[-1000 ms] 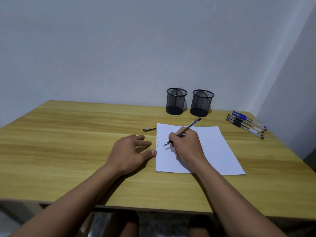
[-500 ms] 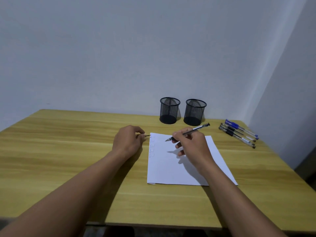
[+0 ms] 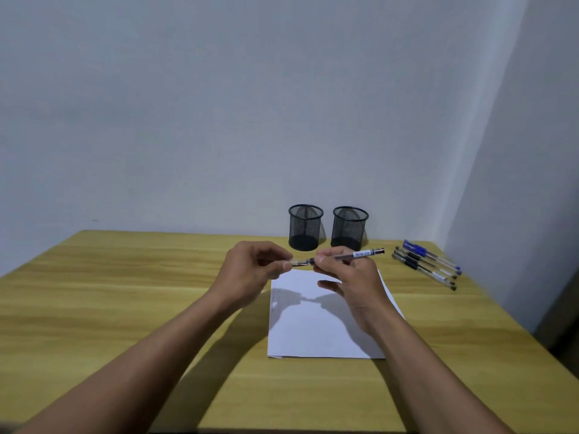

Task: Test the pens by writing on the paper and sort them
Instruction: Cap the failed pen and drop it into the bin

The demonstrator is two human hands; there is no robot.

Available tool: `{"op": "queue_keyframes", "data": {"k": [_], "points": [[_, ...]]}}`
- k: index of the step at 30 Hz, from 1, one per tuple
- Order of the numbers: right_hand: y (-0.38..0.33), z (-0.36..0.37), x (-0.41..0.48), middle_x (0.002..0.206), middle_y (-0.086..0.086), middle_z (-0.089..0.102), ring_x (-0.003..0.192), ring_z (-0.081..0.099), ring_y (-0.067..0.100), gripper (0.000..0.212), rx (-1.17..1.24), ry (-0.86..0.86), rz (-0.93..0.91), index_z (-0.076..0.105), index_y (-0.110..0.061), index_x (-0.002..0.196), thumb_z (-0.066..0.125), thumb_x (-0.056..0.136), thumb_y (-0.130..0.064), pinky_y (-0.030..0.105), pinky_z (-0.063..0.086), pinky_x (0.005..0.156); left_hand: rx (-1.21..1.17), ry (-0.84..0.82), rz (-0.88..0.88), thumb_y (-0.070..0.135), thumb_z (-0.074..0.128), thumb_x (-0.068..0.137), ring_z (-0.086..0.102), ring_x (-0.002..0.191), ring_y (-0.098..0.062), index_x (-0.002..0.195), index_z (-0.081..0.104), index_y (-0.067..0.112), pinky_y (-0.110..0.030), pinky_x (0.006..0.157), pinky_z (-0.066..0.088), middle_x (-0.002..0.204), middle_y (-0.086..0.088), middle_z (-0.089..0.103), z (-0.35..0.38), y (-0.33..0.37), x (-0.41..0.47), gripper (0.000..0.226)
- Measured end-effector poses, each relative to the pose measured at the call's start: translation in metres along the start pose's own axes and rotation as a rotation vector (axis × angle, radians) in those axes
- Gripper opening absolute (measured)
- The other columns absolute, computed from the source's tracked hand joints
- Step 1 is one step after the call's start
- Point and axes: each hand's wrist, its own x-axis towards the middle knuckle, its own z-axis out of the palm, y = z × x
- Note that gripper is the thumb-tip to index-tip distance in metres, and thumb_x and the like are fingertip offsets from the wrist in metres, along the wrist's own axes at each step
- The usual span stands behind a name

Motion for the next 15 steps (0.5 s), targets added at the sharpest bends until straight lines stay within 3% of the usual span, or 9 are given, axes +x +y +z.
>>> {"op": "queue_keyframes", "data": {"k": [5, 10, 15], "points": [[-0.006, 0.000, -0.006, 0.084, 0.002, 0.076, 0.090, 0.073, 0.016, 0.003, 0.048, -0.053, 0.012, 0.073, -0.012, 0.091, 0.073, 0.090, -0.009, 0.032, 0.058, 0.072, -0.138, -0.026, -0.018, 0.006, 0.075, 0.084, 0.068, 0.073, -0.008, 0.093, 0.077, 0.006, -0.022, 0.070, 0.057, 0.084, -0.008, 0.077, 0.008, 0.013, -0.007, 0.009], [-0.015, 0.008, -0.007, 0.080, 0.002, 0.075, 0.078, 0.071, 0.013, 0.003, 0.175, -0.034, 0.023, 0.077, -0.011, 0.087, 0.075, 0.087, -0.008, 0.027, 0.057, 0.070, -0.392, 0.065, -0.076, 0.000, 0.075, 0.082, 0.070, 0.070, -0.014, 0.090, 0.077, 0.001, -0.020, 0.071, 0.057, 0.077, -0.011, 0.074, 0.012, 0.025, -0.011, 0.008], [-0.019, 0.013, -0.005, 0.081, 0.001, 0.076, 0.082, 0.071, 0.013, 0.006, 0.111, -0.059, 0.008, 0.077, -0.009, 0.093, 0.075, 0.088, -0.012, 0.029, 0.059, 0.070, -0.348, 0.089, -0.071, -0.001, 0.072, 0.085, 0.068, 0.068, -0.014, 0.088, 0.075, 0.003, -0.020, 0.070, 0.057, 0.075, -0.010, 0.073, 0.010, 0.028, -0.013, 0.005]]}}
